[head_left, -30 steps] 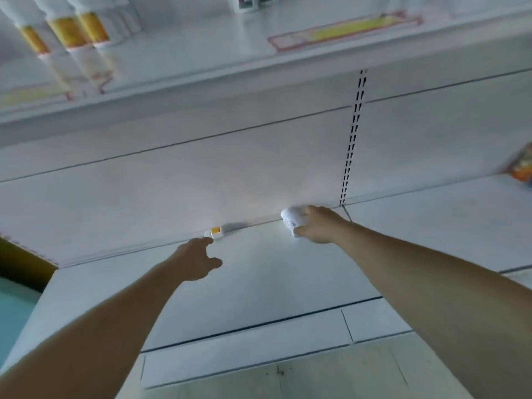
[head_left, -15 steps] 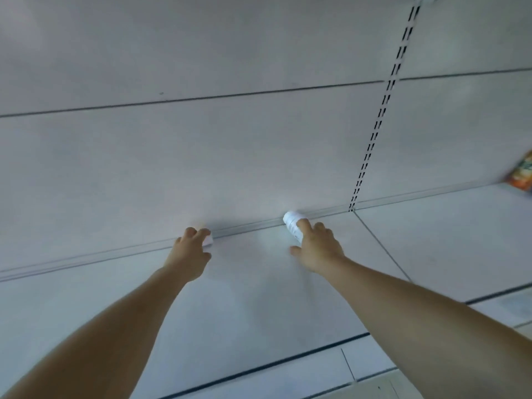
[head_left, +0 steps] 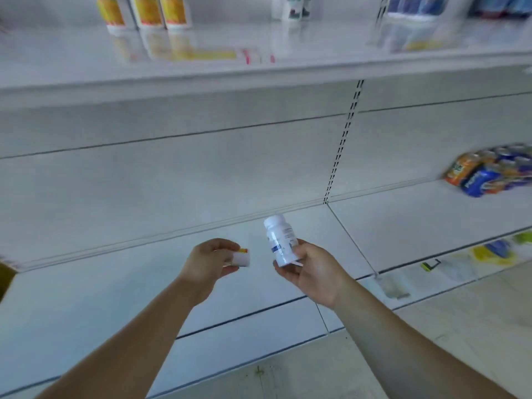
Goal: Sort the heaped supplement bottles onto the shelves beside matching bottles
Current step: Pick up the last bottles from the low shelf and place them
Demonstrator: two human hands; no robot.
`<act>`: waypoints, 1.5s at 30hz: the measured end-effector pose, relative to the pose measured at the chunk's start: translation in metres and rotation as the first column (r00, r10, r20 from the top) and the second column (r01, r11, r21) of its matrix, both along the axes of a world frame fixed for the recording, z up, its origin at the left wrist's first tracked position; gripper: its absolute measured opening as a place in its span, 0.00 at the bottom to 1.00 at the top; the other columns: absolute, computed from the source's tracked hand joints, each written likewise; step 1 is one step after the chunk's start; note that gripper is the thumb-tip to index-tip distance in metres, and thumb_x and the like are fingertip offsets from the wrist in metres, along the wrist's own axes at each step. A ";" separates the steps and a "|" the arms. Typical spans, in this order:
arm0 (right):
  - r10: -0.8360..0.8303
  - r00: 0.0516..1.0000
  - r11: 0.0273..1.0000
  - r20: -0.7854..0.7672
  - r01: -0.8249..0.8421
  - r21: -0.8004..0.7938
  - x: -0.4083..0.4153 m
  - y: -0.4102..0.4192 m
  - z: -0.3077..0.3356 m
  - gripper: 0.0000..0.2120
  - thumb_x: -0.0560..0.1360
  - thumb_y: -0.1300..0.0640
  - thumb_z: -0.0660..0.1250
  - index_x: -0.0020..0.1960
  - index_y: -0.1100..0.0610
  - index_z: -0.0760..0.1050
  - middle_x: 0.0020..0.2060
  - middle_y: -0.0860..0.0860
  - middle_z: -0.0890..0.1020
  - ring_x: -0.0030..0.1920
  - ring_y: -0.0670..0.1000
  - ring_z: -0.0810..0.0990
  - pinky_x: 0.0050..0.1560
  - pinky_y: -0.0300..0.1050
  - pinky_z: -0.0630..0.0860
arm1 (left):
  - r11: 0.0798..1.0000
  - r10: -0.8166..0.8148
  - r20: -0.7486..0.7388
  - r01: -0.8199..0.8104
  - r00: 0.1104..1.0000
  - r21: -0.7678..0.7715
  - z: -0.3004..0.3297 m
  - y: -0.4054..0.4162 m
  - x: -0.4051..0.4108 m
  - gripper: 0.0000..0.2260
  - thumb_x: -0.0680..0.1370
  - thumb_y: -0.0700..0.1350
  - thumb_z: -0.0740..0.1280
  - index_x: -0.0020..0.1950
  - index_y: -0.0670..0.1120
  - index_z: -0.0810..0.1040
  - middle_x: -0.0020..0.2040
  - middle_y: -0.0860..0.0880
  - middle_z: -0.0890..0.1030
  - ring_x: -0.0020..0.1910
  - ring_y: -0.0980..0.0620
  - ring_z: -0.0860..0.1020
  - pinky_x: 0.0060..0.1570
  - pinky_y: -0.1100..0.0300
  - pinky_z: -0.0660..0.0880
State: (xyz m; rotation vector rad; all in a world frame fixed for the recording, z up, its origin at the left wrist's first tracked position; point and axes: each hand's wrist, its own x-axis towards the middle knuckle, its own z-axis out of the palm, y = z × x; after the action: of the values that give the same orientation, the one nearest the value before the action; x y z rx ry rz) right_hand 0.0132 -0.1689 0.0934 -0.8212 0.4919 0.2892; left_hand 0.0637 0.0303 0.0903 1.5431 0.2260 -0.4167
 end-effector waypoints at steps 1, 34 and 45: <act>-0.038 0.999 0.999 0.011 0.038 0.027 -0.016 0.004 0.015 0.11 0.75 0.67 0.56 0.51 0.63 0.76 0.47 0.59 0.78 0.43 0.56 0.76 0.49 0.47 0.77 | 0.997 -0.034 0.020 0.035 0.999 -0.063 0.021 0.000 -0.012 0.10 0.75 0.27 0.59 0.44 0.38 0.76 0.47 0.41 0.78 0.46 0.44 0.78 0.48 0.54 0.78; 0.004 0.800 0.993 0.601 0.066 -0.094 -0.175 0.001 0.297 0.20 0.70 0.49 0.63 0.57 0.60 0.75 0.39 0.58 0.81 0.39 0.56 0.80 0.33 0.44 0.78 | 0.828 -0.169 0.497 0.397 0.851 -0.396 0.308 -0.026 -0.182 0.12 0.78 0.34 0.56 0.54 0.46 0.76 0.48 0.41 0.81 0.48 0.41 0.79 0.50 0.47 0.76; 0.240 0.716 0.930 0.656 0.023 -0.366 -0.109 0.020 0.308 0.05 0.74 0.56 0.65 0.50 0.51 0.73 0.38 0.50 0.79 0.38 0.52 0.80 0.36 0.42 0.73 | 0.987 -0.081 0.594 0.147 0.801 -0.065 0.320 0.021 -0.145 0.16 0.76 0.30 0.63 0.54 0.50 0.75 0.54 0.43 0.77 0.47 0.47 0.79 0.54 0.52 0.77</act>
State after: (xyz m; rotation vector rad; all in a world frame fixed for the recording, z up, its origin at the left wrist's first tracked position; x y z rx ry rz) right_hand -0.0959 -0.1486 0.4014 -1.2377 -0.2380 -0.0207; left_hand -0.0815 0.0508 0.4107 1.5093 -0.3771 -0.0215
